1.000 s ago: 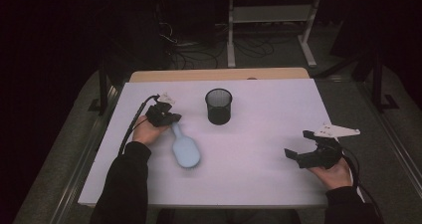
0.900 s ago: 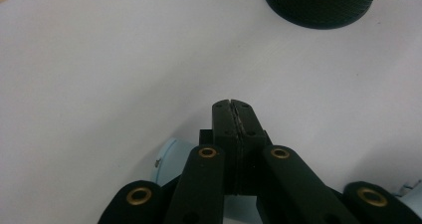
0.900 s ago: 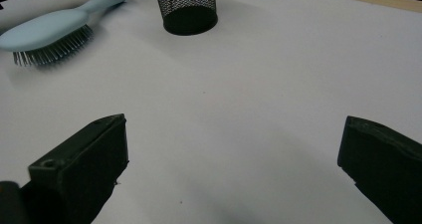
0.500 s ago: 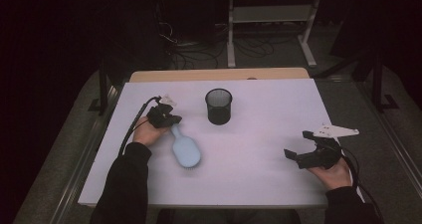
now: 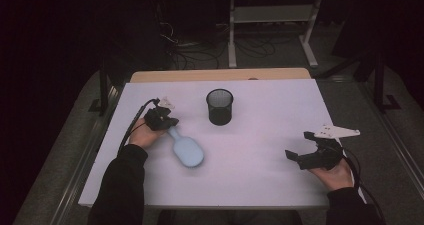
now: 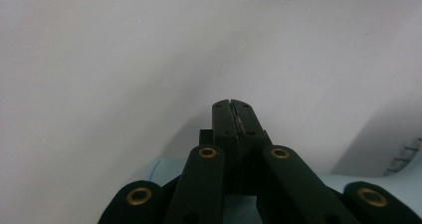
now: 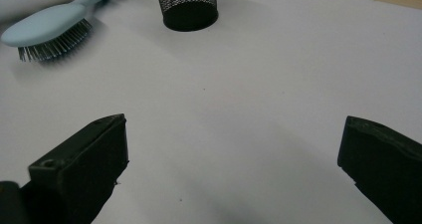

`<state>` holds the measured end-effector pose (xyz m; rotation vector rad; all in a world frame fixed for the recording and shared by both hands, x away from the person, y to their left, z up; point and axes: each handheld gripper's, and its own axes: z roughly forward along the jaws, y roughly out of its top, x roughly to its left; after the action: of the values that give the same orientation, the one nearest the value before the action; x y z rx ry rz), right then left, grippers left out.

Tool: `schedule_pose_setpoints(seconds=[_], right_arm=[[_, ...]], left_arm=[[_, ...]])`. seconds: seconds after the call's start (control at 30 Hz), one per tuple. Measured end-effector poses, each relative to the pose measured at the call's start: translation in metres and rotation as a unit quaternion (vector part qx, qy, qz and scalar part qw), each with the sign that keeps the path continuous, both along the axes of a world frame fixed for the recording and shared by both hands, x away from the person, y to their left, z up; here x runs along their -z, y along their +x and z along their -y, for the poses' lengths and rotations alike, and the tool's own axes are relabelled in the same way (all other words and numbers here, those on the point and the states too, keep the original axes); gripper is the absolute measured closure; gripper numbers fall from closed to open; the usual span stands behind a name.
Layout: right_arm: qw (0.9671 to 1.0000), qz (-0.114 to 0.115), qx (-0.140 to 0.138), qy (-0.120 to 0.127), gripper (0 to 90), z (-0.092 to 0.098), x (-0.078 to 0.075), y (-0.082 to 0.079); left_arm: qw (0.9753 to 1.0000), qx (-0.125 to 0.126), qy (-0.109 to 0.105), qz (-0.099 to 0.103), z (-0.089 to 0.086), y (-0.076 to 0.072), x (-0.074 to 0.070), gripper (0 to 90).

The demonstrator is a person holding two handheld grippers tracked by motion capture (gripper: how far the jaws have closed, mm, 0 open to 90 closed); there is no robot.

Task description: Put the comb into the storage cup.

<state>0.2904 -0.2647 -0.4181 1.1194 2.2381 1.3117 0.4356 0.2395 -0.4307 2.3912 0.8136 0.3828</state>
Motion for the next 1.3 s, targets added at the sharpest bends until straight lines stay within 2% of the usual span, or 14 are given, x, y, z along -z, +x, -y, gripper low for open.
schedule_pose_setpoints(seconds=[0.27, 0.47, 0.7, 0.87, 1.3], right_arm=[[1.0, 0.0, 0.001, 0.0, 0.0, 0.0, 0.0, 0.0], [1.0, 0.0, 0.001, -0.001, 0.0, 0.0, 0.0, 0.0], [1.0, -0.001, 0.0, -0.002, 0.0, -0.001, 0.0, 0.0], [1.0, 0.001, 0.0, -0.002, 0.0, -0.001, 0.0, -0.001], [1.0, 0.0, -0.003, -0.001, 0.0, -0.004, 0.0, -0.001]], left_arm=[[0.9998, -0.008, -0.018, 0.003, -0.009, -0.009, 0.002, 90.0], [0.9999, -0.004, -0.012, 0.003, -0.014, -0.016, 0.001, 90.0], [0.9997, -0.012, -0.019, 0.002, -0.022, -0.024, 0.001, 90.0], [0.9997, -0.015, -0.017, 0.003, -0.025, -0.03, 0.0, 90.0], [0.9995, -0.02, -0.021, 0.012, -0.034, -0.045, 0.0, 90.0]])
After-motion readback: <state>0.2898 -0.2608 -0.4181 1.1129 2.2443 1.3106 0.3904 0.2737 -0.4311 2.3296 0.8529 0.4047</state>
